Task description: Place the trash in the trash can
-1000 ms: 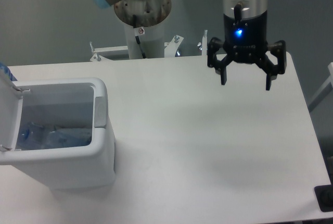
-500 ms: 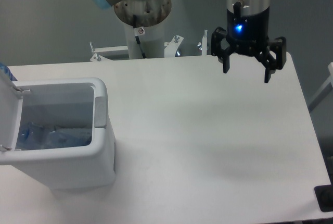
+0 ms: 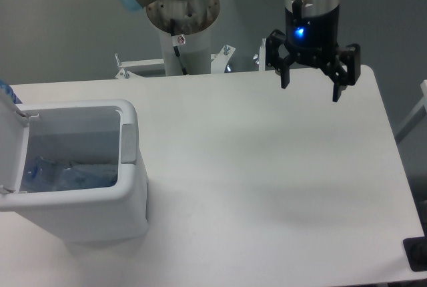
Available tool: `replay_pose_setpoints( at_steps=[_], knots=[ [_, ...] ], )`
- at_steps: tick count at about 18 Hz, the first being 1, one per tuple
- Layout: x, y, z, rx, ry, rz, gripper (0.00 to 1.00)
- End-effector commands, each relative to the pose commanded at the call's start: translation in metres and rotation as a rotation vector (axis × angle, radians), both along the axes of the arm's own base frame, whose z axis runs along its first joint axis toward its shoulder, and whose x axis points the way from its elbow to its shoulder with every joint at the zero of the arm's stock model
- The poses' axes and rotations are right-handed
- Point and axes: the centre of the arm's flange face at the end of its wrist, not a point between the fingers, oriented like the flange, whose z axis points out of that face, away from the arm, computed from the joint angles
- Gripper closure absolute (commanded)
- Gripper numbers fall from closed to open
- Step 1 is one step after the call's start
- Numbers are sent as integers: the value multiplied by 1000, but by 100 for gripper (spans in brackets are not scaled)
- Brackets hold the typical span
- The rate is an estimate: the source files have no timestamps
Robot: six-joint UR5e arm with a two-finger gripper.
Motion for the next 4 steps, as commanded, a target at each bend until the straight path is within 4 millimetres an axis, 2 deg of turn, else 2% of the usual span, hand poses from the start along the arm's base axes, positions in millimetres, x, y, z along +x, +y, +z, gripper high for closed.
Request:
replay_pose_setpoints(
  at_steps=[4],
  knots=[
    [-1, -1, 2, 2, 4, 2, 0]
  ],
)
